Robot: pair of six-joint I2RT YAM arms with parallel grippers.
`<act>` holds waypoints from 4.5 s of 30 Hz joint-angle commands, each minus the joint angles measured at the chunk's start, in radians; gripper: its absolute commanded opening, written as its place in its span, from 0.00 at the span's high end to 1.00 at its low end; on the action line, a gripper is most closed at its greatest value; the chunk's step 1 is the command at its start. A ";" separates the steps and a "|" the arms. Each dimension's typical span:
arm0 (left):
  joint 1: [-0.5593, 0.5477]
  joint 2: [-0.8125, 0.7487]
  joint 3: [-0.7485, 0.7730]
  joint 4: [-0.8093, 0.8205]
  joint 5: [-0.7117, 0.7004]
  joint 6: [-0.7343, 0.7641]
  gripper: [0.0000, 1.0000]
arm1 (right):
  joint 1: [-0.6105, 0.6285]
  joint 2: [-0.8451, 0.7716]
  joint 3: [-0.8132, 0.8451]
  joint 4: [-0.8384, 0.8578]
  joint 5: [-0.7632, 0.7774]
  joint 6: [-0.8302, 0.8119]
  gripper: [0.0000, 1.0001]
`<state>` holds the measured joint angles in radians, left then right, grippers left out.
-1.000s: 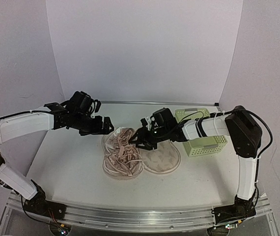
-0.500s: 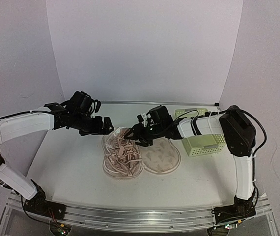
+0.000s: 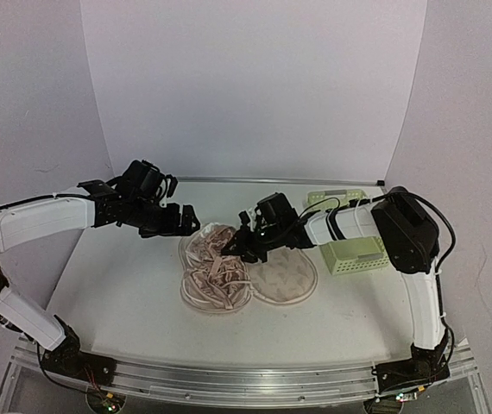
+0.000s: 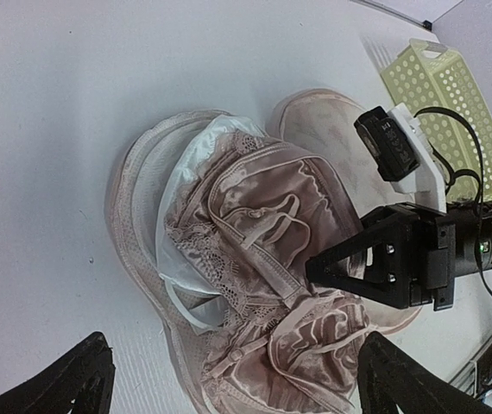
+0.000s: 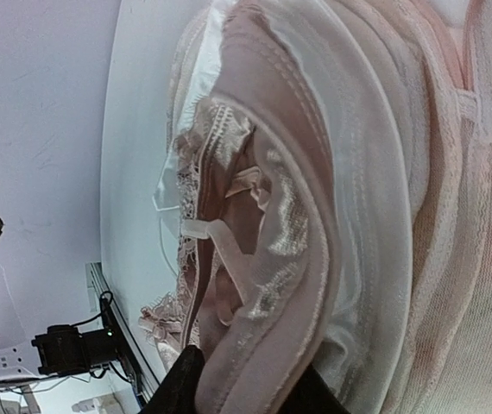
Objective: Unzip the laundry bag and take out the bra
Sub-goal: Pick up the bra from the laundry bag, then place the bra in the bin.
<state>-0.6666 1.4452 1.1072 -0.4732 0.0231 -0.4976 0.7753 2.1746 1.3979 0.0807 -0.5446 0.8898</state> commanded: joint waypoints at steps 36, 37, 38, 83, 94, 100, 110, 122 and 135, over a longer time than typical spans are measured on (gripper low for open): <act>0.005 -0.223 0.096 -0.015 -0.207 0.099 0.01 | -0.065 -0.494 -0.025 -0.135 0.158 -0.074 1.00; 0.005 -0.235 0.095 -0.015 -0.217 0.103 0.01 | -0.077 -0.511 -0.026 -0.144 0.161 -0.080 1.00; 0.005 -0.245 0.093 -0.015 -0.228 0.107 0.00 | -0.089 -0.525 -0.026 -0.151 0.161 -0.086 1.00; 0.005 -0.294 0.067 -0.013 -0.296 0.139 0.00 | -0.713 -0.632 -0.165 -0.320 -0.028 -0.356 1.00; 0.005 -0.276 0.078 -0.013 -0.295 0.145 0.01 | -0.724 -0.556 -0.245 -0.315 -0.038 -0.372 1.00; 0.005 -0.275 0.082 -0.013 -0.296 0.148 0.01 | -0.733 -0.477 -0.259 -0.319 -0.034 -0.386 1.00; 0.006 -0.291 0.068 -0.013 -0.304 0.143 0.00 | -0.745 -0.321 -0.218 -0.338 0.031 -0.425 1.00; 0.005 -0.308 0.057 -0.019 -0.313 0.142 0.01 | -0.746 -0.255 -0.140 -0.383 0.116 -0.428 0.67; 0.005 -0.298 0.054 -0.016 -0.308 0.146 0.01 | -0.746 -0.421 -0.104 -0.544 0.409 -0.482 0.48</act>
<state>-0.6666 1.1645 1.1572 -0.4984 -0.2665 -0.3656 0.0330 1.8668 1.2270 -0.4038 -0.2794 0.4454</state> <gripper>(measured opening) 0.995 0.510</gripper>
